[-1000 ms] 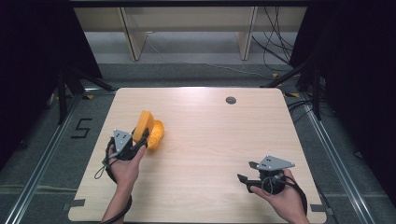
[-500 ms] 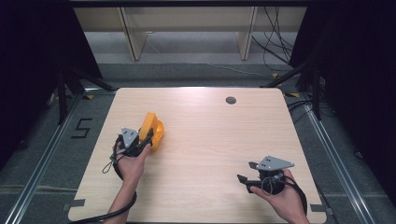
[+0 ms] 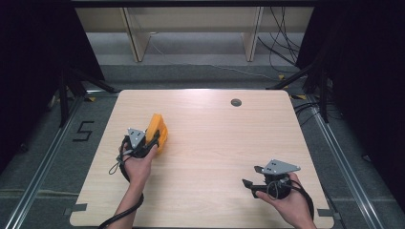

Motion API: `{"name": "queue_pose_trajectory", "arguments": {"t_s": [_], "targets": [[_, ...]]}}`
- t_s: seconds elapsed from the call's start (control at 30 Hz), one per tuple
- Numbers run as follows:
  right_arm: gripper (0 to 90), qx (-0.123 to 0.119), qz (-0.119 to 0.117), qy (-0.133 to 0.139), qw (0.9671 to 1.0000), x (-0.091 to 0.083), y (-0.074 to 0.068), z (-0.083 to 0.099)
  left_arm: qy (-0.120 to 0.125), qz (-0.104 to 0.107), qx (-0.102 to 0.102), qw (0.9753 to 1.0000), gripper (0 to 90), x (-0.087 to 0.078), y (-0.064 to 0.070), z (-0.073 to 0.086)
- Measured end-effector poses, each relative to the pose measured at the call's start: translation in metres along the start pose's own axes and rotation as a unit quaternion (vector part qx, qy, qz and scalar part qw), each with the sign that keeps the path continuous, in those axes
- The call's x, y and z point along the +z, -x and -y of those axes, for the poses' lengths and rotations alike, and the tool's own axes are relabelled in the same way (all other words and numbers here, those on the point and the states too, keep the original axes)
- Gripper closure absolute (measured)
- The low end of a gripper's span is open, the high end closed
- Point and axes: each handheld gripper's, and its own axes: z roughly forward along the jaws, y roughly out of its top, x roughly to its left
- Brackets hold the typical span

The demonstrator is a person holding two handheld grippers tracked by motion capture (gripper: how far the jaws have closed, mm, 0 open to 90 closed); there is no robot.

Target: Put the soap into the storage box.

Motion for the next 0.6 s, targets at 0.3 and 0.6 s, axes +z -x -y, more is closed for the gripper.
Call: {"name": "queue_pose_trajectory", "arguments": {"t_s": [0.3, 0.6], "targets": [[34.0, -0.004, 0.002, -0.001, 1.0, 0.0006, 0.0005, 0.0001, -0.001, -0.001, 0.004, 1.0, 60.5, 0.0003, -0.001, -0.0006], [33.9, -0.005, 0.004, 0.0, 1.0, 0.0011, 0.0002, 0.0002, -0.009, -0.008, 0.008, 0.9999, 60.5, 0.0032, -0.0034, 0.0028]]}}
